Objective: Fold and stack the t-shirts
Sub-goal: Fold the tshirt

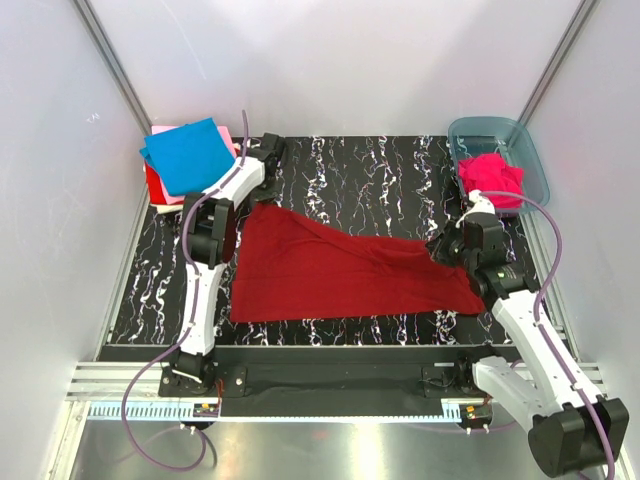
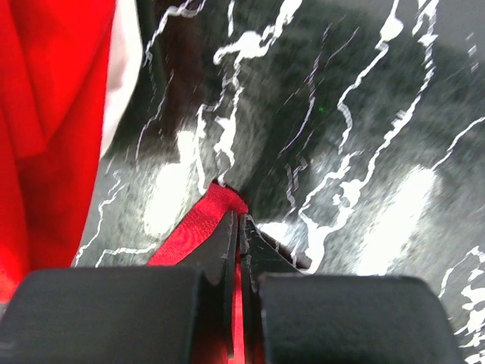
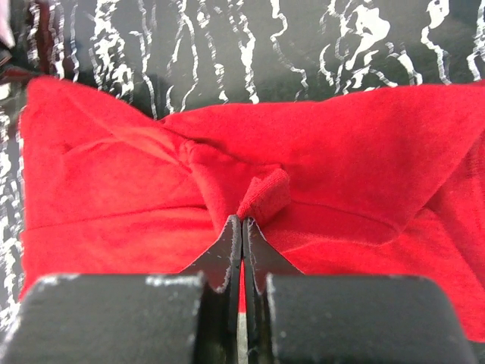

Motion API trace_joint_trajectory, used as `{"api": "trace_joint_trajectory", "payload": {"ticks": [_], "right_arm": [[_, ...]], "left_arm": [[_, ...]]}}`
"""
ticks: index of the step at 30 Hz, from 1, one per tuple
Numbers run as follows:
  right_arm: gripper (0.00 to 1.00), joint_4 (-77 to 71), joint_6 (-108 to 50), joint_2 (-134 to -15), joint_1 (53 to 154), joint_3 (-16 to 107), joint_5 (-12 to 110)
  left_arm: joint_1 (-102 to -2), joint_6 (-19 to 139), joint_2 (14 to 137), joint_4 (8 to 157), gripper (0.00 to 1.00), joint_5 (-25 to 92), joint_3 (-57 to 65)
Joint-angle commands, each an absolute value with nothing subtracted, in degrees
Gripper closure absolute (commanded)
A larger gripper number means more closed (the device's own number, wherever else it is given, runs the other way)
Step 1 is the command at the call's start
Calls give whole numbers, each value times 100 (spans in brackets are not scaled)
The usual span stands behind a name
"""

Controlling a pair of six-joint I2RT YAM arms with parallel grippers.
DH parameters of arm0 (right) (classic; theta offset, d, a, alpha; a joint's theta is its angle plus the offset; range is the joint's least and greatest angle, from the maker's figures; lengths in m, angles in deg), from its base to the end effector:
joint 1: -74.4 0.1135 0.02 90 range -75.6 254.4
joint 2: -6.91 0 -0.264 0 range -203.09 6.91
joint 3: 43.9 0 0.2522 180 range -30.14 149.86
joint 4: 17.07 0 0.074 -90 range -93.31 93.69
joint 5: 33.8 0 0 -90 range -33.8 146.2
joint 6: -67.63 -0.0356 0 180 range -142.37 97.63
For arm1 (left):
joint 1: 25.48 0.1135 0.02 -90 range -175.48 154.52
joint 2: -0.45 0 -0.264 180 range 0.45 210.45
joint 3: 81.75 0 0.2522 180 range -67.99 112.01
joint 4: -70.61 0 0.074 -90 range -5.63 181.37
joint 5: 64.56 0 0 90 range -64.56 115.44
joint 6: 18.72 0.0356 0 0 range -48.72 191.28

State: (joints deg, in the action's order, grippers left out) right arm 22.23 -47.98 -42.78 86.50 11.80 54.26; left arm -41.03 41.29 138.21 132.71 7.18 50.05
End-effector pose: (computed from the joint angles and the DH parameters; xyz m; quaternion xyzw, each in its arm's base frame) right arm 0.1871 0.0413 0.2811 0.0955 0.8747 0.1676 0.4446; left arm 0.4910 -0.1251 0.1648 -0.1518 0.9578 0.0709 0.2335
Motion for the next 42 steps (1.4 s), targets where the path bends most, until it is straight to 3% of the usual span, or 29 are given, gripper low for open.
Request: {"api": "trace_joint_trajectory", "payload": {"ticks": [1, 19, 25, 42], "right_arm": [[100, 2016, -4584, -4415, 8653, 1609, 5848], [100, 1929, -4198, -6084, 8609, 2971, 6358], [100, 2235, -3969, -7253, 8416, 4113, 6218], [100, 2710, -4092, -8142, 7809, 5660, 5481]], "left_arm": [[-4086, 4193, 13379, 13430, 100, 821, 4794], [-4359, 4272, 11683, 13711, 100, 690, 3635], [-4376, 4333, 11069, 13939, 100, 426, 3213], [-4368, 4509, 10012, 14115, 100, 162, 2439]]}}
